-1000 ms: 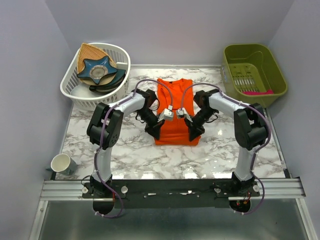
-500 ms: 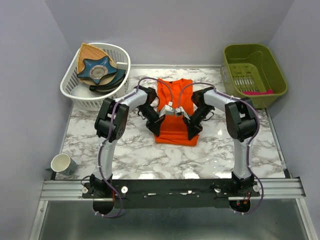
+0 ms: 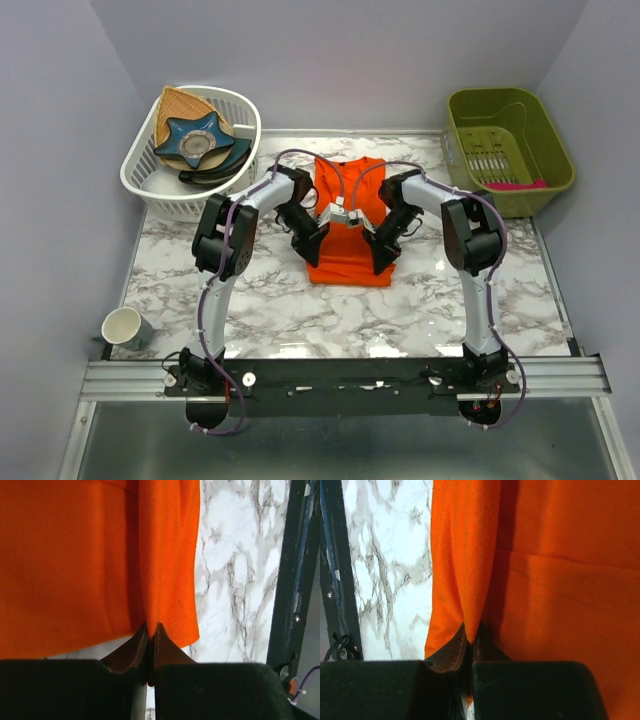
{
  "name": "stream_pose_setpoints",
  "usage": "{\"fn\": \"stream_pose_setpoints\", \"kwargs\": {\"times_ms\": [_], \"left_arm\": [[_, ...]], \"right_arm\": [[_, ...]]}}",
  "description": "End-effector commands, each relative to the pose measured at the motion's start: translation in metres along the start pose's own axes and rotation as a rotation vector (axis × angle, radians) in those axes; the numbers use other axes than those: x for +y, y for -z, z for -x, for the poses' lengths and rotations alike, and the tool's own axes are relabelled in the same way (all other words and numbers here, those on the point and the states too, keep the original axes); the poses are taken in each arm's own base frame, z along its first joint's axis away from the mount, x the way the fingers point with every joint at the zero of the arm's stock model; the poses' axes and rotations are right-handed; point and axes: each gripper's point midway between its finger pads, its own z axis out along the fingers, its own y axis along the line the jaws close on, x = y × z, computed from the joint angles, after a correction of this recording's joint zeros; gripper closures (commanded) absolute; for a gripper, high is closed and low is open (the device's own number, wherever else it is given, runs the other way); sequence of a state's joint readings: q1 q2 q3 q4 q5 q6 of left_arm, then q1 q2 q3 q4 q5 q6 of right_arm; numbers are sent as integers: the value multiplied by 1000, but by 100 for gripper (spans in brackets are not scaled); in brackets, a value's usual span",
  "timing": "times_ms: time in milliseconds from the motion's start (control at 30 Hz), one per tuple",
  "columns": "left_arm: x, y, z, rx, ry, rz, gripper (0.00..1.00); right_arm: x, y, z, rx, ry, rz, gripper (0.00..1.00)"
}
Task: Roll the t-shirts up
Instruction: Roll the T-shirt to the center of the board.
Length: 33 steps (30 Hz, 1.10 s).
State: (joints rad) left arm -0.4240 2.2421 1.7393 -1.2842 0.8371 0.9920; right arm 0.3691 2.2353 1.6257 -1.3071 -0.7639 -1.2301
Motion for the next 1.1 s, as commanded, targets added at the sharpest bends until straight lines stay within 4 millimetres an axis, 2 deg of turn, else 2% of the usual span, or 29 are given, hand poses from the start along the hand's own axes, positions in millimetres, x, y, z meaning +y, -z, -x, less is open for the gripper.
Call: {"fn": "stream_pose_setpoints", "kwargs": {"times_ms": [0,67,100,133,167,233,267,300,333,367,400,433,467,500,533,567,600,667,700,800,867,1033,1067], "left_arm": [[18,14,-17,66,74,99,82],[32,16,-15,59,91,179,76],[33,23,-10,46,87,213,73],[33,27,-8,33,130,243,65],[38,29,-11,25,130,282,64],[28,43,-3,-9,107,339,59],[25,39,-11,-11,114,354,56],[14,52,-2,-45,69,401,55],[7,54,-2,-59,45,416,54],[4,46,-10,-71,32,432,53],[-7,54,0,-82,-29,497,53],[-12,54,2,-92,-67,527,52],[-11,43,-5,-96,-116,549,50],[-23,49,5,-129,-193,594,48],[-29,41,8,-122,-262,618,46],[-29,26,0,-120,-334,639,45],[-37,29,9,-134,-442,687,45],[-37,11,11,-149,-580,781,42],[-42,16,18,-183,-648,832,40],[-51,2,23,-228,-826,942,37],[-54,-4,25,-243,-910,1013,37],[-47,-24,26,-195,-932,1072,37],[-48,-25,33,-211,-957,1091,37]], "right_arm": [[5,9,-26,92,-103,38,95],[0,11,-25,97,-115,23,94],[-1,11,-24,99,-124,22,94],[-2,10,-26,106,-144,26,94],[-2,10,-26,106,-151,31,94],[-4,9,-26,114,-184,36,94],[-5,9,-26,115,-193,39,94],[-5,9,-25,117,-203,43,94],[-5,10,-24,121,-213,47,94],[-7,9,-25,121,-218,52,94],[-7,9,-25,122,-224,55,94],[-8,10,-24,125,-231,51,94],[-8,10,-24,125,-237,52,94],[-9,8,-25,129,-249,58,94],[-8,9,-26,134,-264,63,94],[-11,9,-24,132,-269,58,94],[-13,8,-25,138,-285,62,95],[-14,9,-25,142,-310,58,95],[-14,9,-24,143,-314,58,95],[-13,8,-25,141,-316,54,95],[-14,9,-25,142,-312,44,95],[-14,8,-25,142,-319,49,96],[-15,8,-26,143,-323,56,96]]}}
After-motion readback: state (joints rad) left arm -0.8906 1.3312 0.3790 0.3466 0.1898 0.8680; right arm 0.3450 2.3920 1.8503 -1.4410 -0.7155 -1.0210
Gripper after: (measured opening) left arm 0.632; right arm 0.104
